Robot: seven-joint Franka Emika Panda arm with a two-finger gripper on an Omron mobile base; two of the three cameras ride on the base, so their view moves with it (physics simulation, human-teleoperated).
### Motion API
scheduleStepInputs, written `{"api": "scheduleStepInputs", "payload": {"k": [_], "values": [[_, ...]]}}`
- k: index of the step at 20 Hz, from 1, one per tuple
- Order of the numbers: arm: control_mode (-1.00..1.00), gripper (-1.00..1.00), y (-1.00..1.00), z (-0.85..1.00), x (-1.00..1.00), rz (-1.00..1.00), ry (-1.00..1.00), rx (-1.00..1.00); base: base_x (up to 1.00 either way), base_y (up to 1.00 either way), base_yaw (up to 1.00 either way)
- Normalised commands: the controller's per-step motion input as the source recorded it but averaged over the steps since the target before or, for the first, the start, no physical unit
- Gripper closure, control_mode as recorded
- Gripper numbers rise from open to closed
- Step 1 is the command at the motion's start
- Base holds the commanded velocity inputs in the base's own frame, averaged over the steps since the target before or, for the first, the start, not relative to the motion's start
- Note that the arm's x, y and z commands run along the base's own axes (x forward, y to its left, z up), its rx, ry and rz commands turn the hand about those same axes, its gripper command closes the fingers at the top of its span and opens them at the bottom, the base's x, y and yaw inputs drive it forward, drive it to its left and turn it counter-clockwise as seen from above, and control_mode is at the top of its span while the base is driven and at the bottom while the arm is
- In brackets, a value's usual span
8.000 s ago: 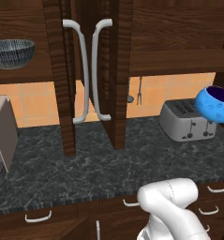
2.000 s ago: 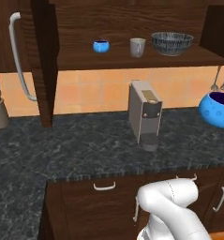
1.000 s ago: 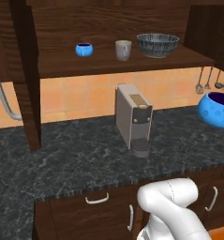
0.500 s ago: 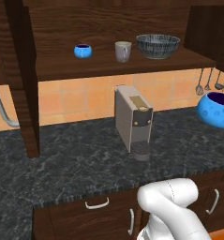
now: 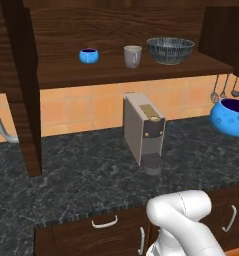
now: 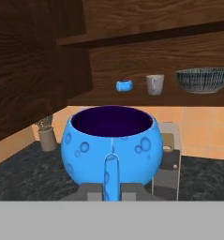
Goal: Gather all objects into one cabinet and sort the glasses and bowls to opposite sides.
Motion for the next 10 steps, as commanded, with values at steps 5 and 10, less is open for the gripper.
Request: {"api": "scheduleStepInputs", "payload": {"k": [5,10], "values": [[1.0,1.0,0.0,0.0,0.0,0.0,0.0,0.0,0.1,0.07,0.0],[-1.0,1.0,0.18,0.29,0.0,0.0,0.0,-0.04,0.0,0.04,0.0]]}}
